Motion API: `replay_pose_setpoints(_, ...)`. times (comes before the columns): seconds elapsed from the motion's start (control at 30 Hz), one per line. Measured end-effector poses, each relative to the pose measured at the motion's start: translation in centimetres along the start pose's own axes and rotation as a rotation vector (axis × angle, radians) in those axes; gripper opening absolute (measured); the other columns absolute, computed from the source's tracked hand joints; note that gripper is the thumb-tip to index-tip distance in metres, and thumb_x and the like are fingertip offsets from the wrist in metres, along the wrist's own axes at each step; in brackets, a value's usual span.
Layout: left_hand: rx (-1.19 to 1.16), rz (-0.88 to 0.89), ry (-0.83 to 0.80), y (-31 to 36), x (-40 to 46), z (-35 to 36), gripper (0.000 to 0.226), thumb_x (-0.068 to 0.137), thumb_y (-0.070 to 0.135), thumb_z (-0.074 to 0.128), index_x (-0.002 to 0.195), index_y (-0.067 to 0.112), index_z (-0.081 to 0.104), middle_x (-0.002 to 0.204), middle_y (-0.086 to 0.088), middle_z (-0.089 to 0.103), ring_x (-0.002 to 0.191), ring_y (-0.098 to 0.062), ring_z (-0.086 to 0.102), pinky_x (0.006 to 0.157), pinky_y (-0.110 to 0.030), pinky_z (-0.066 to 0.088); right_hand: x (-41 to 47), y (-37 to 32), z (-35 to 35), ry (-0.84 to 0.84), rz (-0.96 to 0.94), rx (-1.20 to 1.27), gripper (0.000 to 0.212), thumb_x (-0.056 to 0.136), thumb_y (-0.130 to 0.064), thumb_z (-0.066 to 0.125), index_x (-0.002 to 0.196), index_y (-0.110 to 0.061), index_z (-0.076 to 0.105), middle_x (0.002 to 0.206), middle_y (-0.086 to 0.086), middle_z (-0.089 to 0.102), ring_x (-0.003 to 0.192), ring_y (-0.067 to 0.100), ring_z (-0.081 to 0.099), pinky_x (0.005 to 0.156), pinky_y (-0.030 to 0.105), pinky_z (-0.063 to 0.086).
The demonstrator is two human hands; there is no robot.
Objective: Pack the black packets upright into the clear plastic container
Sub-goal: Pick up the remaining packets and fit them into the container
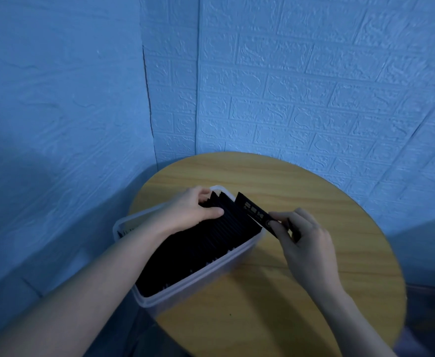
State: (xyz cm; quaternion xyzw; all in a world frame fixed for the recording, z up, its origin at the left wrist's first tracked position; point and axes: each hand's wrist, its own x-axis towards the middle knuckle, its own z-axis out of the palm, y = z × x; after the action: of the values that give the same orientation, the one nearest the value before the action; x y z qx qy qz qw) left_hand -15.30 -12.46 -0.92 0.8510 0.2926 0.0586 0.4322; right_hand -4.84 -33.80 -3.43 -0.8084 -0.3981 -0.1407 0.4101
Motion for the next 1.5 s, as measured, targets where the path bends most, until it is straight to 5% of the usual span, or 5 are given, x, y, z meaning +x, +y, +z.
replay_pose_setpoints(0.23,0.072,0.124,0.061,0.3,-0.4,0.2,0.051,0.087,0.029,0.073,0.134,0.02,0.056,0.13,0.001,0.059,0.112,-0.009,0.052,0.095,-0.024,0.037,-0.1,-0.1,0.1,0.007,-0.005,0.009,0.01,0.09,-0.02,0.066,0.097,-0.022,0.074,0.074,-0.018,0.051,0.067,0.003,0.052,0.047,0.02,0.034)
replay_pose_setpoints(0.77,0.26,0.227,0.016,-0.6,0.0,0.7,0.048,0.094,0.047,0.058,0.14,0.038,0.047,0.139,0.003,0.056,0.126,-0.015,0.052,0.104,-0.04,0.043,0.9,-1.8,-0.4,-0.064,-0.198,-0.243,0.011,0.085,-0.013,0.072,0.092,-0.021,0.072,0.079,-0.009,0.054,0.045,0.019,0.051,0.032,0.029,0.036)
replay_pose_setpoints(1.0,0.275,0.233,0.057,-0.5,-0.2,0.9,0.04,0.094,0.044,0.059,0.132,0.036,0.052,0.129,0.001,0.059,0.122,-0.017,0.053,0.1,-0.037,0.044,1.4,-2.7,1.3,-0.137,-0.248,-0.307,0.011,0.078,-0.01,0.078,0.086,-0.017,0.073,0.075,-0.005,0.055,0.039,0.017,0.049,0.033,0.015,0.021)
replay_pose_setpoints(1.27,0.377,0.251,0.015,-0.1,-0.6,0.7,0.053,0.099,0.046,0.048,0.149,0.035,0.035,0.153,0.007,0.039,0.138,-0.015,0.039,0.107,-0.032,0.036,-0.4,-1.9,1.0,0.014,-0.18,-0.169,0.012,0.085,-0.014,0.071,0.096,-0.02,0.073,0.079,-0.01,0.053,0.045,0.011,0.047,0.032,0.026,0.037)
replay_pose_setpoints(1.5,0.366,0.247,0.0,0.1,-0.7,0.7,0.054,0.099,0.046,0.047,0.15,0.034,0.033,0.155,0.008,0.036,0.139,-0.014,0.037,0.109,-0.033,0.035,-0.1,-1.9,2.8,-0.018,-0.128,-0.136,0.01,0.083,-0.014,0.075,0.092,-0.019,0.073,0.081,-0.011,0.057,0.047,0.005,0.044,0.039,0.013,0.03)
